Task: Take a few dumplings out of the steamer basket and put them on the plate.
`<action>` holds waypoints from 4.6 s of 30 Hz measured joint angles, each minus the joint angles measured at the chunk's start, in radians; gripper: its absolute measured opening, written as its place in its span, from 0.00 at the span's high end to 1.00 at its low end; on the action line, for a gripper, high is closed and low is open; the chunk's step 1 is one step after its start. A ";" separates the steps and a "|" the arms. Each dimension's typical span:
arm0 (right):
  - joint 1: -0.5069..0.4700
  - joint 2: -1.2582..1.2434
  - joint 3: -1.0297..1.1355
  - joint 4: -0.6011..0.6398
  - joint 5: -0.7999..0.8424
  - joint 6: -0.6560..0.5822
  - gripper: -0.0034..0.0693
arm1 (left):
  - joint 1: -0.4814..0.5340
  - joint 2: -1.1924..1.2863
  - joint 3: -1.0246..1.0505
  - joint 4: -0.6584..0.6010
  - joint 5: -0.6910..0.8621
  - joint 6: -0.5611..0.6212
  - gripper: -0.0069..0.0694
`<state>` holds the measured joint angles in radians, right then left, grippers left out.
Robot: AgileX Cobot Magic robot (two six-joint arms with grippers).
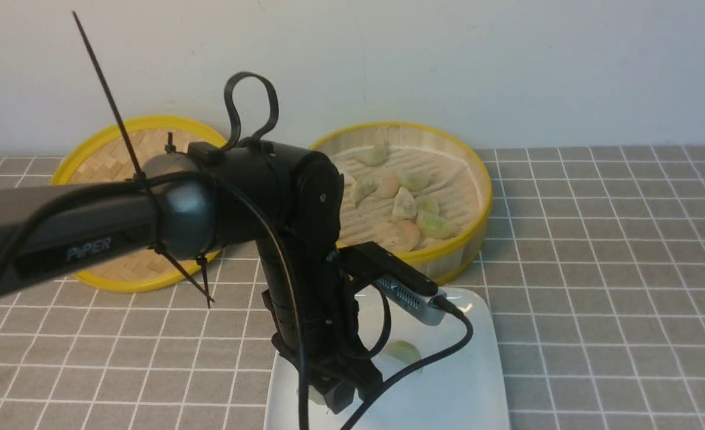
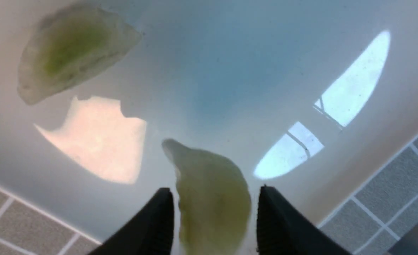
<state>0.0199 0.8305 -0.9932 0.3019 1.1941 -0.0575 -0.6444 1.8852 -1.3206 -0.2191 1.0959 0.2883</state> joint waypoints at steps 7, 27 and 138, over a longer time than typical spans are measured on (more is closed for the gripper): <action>0.000 0.075 -0.060 0.060 -0.033 -0.064 0.97 | -0.001 0.003 -0.027 0.026 0.000 -0.019 0.28; 0.232 0.880 -0.575 -0.010 -0.102 -0.126 0.89 | 0.183 -0.595 0.120 0.101 0.035 -0.220 0.92; 0.633 -0.844 0.494 -0.606 -0.849 0.434 0.97 | 0.186 -0.895 0.303 0.012 -0.289 -0.254 0.92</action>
<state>0.6527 -0.0138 -0.4995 -0.3046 0.3455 0.3765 -0.4582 0.9901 -1.0171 -0.2069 0.8070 0.0347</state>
